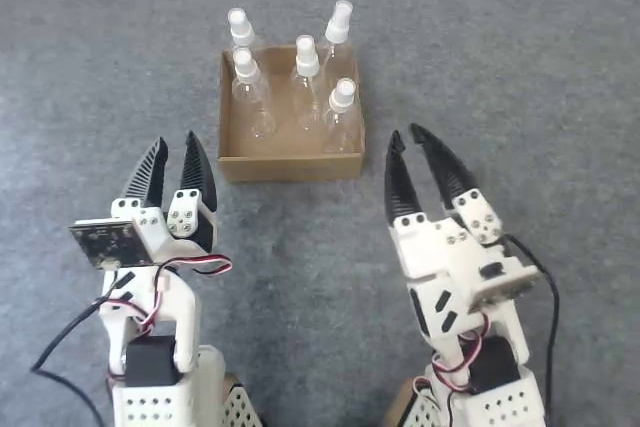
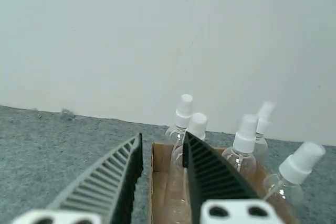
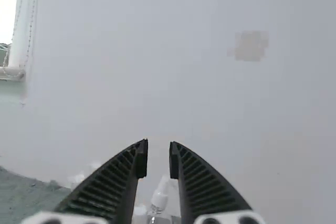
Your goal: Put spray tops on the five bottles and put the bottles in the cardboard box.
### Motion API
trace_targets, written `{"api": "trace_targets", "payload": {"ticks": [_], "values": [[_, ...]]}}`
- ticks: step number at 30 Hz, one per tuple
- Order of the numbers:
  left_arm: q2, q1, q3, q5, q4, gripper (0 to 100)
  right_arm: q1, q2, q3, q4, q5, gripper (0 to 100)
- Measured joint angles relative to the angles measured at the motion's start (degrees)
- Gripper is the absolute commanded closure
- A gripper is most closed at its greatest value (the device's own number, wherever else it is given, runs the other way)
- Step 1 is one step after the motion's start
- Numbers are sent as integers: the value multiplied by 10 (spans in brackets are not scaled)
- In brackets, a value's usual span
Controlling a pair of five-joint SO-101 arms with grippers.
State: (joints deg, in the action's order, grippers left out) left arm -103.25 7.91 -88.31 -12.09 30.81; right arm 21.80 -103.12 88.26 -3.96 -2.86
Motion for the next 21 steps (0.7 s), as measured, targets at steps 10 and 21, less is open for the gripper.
{"api": "trace_targets", "payload": {"ticks": [10,21], "values": [[0,0,0,0,0,880,-111,0,-1,16,0,961],[0,0,0,0,0,880,-157,-2,7,-35,0,960]]}}
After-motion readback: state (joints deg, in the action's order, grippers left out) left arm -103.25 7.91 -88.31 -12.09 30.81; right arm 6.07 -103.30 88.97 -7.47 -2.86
